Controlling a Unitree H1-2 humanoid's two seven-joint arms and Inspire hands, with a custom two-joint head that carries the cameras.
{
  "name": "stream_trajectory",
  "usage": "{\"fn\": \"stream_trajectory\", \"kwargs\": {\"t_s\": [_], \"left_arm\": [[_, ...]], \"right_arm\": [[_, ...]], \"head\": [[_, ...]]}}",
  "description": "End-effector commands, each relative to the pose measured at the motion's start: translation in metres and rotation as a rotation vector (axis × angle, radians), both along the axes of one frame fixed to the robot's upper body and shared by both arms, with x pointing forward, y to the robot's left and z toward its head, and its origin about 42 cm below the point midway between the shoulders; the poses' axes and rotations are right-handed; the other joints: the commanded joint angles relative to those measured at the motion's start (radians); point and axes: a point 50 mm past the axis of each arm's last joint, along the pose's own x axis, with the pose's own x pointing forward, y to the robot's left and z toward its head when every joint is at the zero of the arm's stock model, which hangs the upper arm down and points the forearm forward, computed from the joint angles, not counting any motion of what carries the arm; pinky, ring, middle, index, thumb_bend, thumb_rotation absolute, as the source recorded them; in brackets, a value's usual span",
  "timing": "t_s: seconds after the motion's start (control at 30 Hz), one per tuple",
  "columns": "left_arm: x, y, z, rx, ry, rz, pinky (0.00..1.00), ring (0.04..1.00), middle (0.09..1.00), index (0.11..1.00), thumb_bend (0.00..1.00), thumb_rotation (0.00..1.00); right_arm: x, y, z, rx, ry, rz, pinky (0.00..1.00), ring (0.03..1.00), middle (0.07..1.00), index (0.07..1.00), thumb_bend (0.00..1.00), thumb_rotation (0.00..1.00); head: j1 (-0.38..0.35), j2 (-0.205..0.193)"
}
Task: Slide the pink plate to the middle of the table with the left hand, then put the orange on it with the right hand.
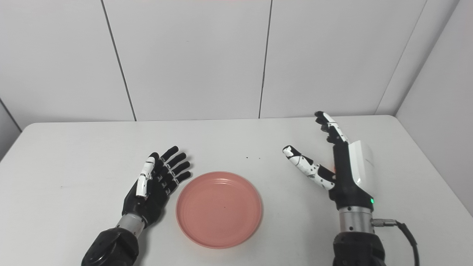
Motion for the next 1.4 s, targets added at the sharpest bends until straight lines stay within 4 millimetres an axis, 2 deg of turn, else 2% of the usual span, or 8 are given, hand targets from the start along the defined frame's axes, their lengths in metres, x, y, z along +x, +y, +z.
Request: {"fn": "stream_trajectory", "kwargs": {"t_s": [0.0, 0.13, 0.4, 0.53, 0.77, 0.97, 1.37], "left_arm": [[0.000, 0.003, -0.002, -0.002, -0.006, 0.003, 0.82, 0.831, 0.841, 0.837, 0.36, 1.00], [0.000, 0.006, -0.003, 0.005, -0.002, 0.003, 0.82, 0.831, 0.845, 0.841, 0.36, 1.00], [0.001, 0.013, -0.006, -0.011, -0.009, -0.007, 0.83, 0.840, 0.850, 0.848, 0.37, 1.00], [0.001, 0.017, -0.006, -0.016, -0.013, -0.012, 0.84, 0.845, 0.855, 0.854, 0.37, 1.00], [0.000, 0.023, -0.007, -0.028, -0.009, -0.011, 0.84, 0.846, 0.854, 0.853, 0.37, 1.00], [-0.003, 0.021, -0.008, -0.046, -0.002, -0.015, 0.84, 0.841, 0.847, 0.846, 0.35, 1.00], [-0.004, 0.024, -0.009, -0.041, -0.002, 0.002, 0.84, 0.843, 0.851, 0.848, 0.35, 1.00]], "right_arm": [[0.002, -0.007, 0.022, -0.037, -0.071, -0.023, 0.76, 0.812, 0.825, 0.844, 0.78, 0.62], [0.005, -0.019, 0.026, -0.084, -0.070, -0.079, 0.72, 0.811, 0.842, 0.868, 0.82, 0.51], [0.008, -0.043, 0.013, -0.124, -0.008, -0.173, 0.76, 0.869, 0.910, 0.922, 0.89, 0.40], [0.010, -0.047, 0.006, -0.123, 0.027, -0.188, 0.77, 0.882, 0.928, 0.941, 0.90, 0.36], [0.014, -0.054, -0.007, -0.154, 0.082, -0.210, 0.78, 0.901, 0.952, 0.956, 0.89, 0.39], [0.020, -0.063, -0.013, -0.146, 0.150, -0.220, 0.77, 0.905, 0.959, 0.975, 0.89, 0.41], [0.043, -0.073, -0.026, -0.180, 0.224, -0.254, 0.72, 0.882, 0.940, 0.953, 0.94, 0.36]], "head": [[0.000, 0.001], [-0.027, -0.001], [-0.065, -0.015], [-0.089, -0.020], [-0.126, -0.028], [-0.114, -0.027], [-0.127, -0.025]]}}
